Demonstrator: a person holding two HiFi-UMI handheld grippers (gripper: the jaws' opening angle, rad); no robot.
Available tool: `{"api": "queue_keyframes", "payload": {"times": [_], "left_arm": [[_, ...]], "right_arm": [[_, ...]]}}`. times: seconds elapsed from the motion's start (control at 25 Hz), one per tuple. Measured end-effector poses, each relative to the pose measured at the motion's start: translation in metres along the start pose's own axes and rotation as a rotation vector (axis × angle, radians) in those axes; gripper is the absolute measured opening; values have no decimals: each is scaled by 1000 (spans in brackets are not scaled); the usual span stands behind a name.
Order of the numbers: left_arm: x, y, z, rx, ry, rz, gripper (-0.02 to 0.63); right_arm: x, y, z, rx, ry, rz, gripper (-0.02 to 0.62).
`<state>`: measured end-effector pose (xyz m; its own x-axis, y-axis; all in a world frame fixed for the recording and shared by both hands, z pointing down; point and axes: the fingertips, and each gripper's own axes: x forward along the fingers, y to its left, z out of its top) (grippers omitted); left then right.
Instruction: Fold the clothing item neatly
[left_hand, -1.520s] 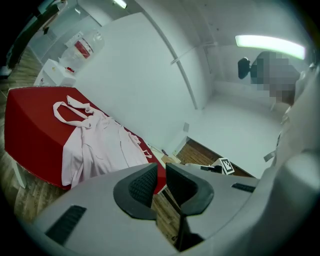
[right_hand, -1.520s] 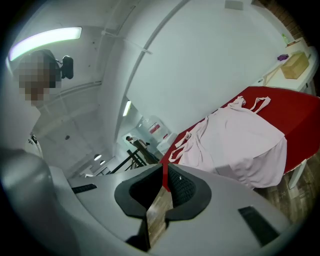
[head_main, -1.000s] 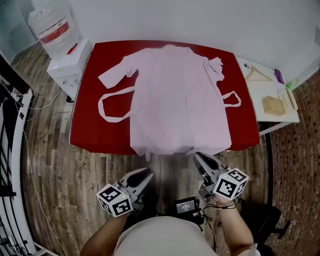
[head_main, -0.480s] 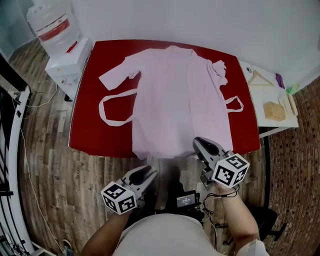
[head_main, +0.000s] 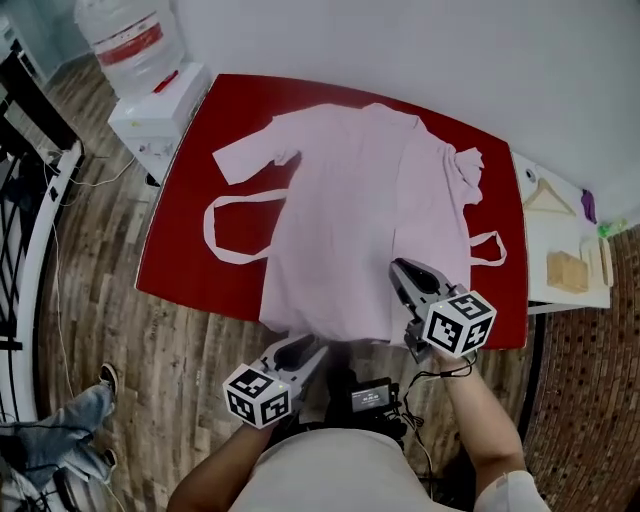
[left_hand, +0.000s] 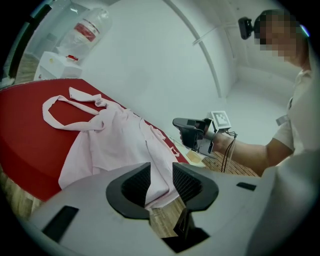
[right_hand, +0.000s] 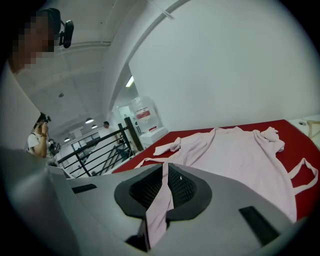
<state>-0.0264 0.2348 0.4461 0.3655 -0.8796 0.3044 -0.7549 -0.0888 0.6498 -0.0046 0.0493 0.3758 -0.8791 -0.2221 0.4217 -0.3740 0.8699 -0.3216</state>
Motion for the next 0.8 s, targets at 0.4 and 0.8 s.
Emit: {"api": "queue_keyframes", "payload": {"times": [0.4,0.8], "left_arm": [[63,23,0,-20,35,126,117],[113,42,-10,93,191,290,193]], "right_arm": [[57,-67,3,-9,80,23,17],[133,-118,2,-34,161,-4,17]]}}
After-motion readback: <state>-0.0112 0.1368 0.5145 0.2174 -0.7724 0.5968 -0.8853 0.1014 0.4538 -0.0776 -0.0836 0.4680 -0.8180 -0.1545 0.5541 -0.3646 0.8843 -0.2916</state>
